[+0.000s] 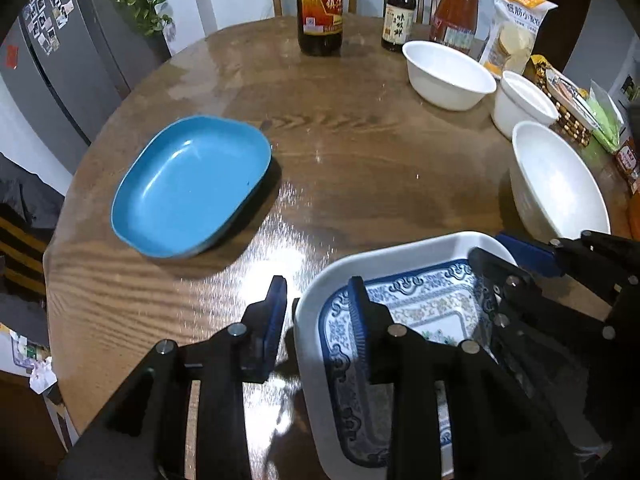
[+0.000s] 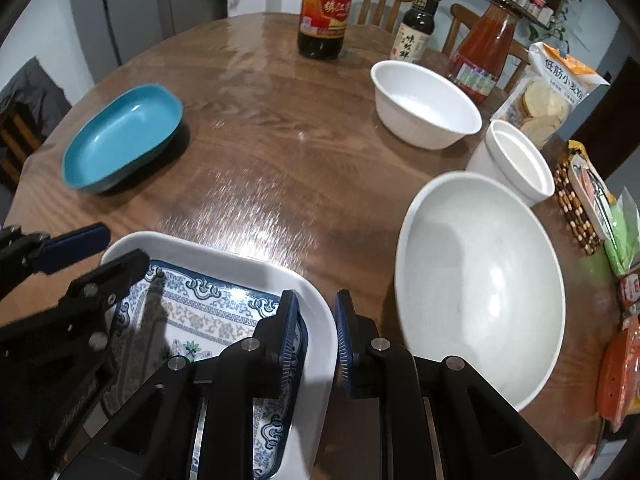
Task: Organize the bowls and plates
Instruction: 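Open the left gripper and withdraw from the stacked plates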
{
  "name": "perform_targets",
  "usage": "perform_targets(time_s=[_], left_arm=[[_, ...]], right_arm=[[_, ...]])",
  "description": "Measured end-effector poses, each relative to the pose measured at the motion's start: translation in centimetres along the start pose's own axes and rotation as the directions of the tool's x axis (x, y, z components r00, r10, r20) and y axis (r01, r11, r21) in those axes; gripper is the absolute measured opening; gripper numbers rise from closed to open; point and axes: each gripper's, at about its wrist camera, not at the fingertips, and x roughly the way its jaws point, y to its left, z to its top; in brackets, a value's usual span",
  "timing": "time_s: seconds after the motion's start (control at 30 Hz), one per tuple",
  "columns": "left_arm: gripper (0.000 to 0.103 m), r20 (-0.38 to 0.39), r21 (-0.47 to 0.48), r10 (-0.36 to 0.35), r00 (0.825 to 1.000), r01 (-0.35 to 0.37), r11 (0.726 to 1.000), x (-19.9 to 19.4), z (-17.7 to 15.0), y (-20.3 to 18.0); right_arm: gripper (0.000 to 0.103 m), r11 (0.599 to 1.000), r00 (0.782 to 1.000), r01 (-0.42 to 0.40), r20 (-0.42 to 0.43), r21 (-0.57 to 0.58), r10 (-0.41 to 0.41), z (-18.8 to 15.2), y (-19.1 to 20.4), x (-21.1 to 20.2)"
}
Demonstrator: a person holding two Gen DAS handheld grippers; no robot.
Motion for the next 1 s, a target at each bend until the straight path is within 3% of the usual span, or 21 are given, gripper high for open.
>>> perform_targets(time_s=[0.1, 0.23, 0.33, 0.43, 0.63, 1.0], left_arm=[[0.032, 0.026, -0.006, -0.026, 0.999, 0.026, 1.000, -0.9, 0.1, 0.2], [0.050, 0.057, -0.001, -0.031, 0.998, 0.031, 1.000, -2.3, -0.6, 0.2], [0.050, 0.072, 0.001, -0.041, 0.997, 0.041, 0.999, -3.1, -0.7, 0.1], [0.057, 0.091, 0.007, -0.043, 0.995, 0.043, 0.999, -3.9, -0.9, 0.0], [0.074, 0.154, 0.005, -0.003, 0.988, 0.003, 1.000, -6.0, -1.3, 0.0], [0.080, 0.218, -0.015, 0.055, 0.974, -0.053, 0.998, -8.9, -1.5, 0.7]], right_arm=[[0.018, 0.999, 0.999, -0.017, 0.032, 0.026, 0.016, 0.4, -0.4, -1.0], [0.019, 0.999, 0.998, -0.026, 0.050, 0.039, 0.024, 0.4, -0.7, -2.4], [0.020, 0.998, 0.997, -0.048, 0.059, 0.049, 0.045, 0.1, -0.9, -3.4], [0.033, 0.995, 0.995, -0.075, 0.075, 0.061, 0.070, -0.3, -1.1, -4.8], [0.042, 0.993, 0.989, -0.088, 0.128, 0.083, 0.077, -1.1, -2.0, -7.2], [0.042, 0.977, 0.972, -0.159, 0.196, 0.141, 0.130, -1.3, -3.8, -10.3]])
